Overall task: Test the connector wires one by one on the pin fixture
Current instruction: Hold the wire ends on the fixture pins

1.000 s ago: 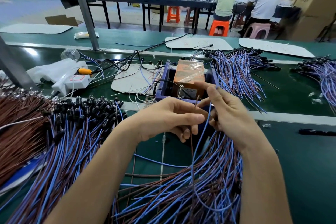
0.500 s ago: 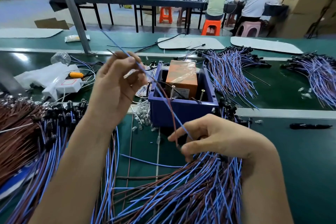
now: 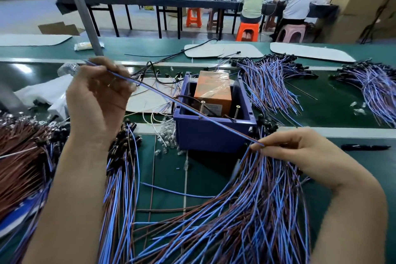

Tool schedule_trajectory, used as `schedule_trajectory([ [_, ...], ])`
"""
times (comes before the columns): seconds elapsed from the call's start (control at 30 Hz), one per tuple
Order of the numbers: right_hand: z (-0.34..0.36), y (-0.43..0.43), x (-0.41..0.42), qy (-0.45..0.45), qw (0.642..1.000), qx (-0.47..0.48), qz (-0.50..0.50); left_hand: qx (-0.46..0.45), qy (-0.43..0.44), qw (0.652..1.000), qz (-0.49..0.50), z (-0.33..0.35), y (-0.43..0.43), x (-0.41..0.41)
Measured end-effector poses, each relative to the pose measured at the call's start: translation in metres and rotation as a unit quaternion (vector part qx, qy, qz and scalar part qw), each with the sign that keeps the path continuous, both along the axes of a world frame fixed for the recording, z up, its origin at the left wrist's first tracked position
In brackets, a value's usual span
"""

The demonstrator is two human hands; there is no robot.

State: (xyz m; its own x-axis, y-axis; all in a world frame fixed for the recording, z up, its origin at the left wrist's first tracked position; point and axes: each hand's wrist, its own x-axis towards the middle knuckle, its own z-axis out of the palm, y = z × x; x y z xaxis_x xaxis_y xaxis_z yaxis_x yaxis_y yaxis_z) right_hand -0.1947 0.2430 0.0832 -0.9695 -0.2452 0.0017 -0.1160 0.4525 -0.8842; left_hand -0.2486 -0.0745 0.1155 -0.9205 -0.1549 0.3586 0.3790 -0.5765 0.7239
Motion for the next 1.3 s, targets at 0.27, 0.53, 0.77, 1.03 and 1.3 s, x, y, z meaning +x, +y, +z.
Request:
schedule_trajectory([
  [0.27, -0.031, 0.016, -0.022, 0.046, 0.974, 0.09, -0.205, -0.301, -0.137, 0.943, -0.03, -0.027, -0.029, -0.025],
  [0.53, -0.047, 0.018, -0.033, -0.003, 0.978, 0.019, -0.207, -0.864, -0.256, 0.395, 0.178, -0.107, -0.022, -0.049],
  [0.77, -0.036, 0.017, -0.026, 0.016, 0.973, -0.069, -0.219, -0.874, -0.281, 0.365, 0.154, -0.114, -0.016, -0.053],
  [1.03, -0.026, 0.009, -0.019, 0.002, 0.977, -0.067, -0.202, -0.86, -0.259, 0.369, 0.241, -0.117, -0.019, -0.055],
  [1.3, -0.018, -0.004, -0.019, -0.002, 0.983, -0.064, -0.172, -0.777, -0.266, 0.493, 0.285, -0.114, -0.02, -0.057],
])
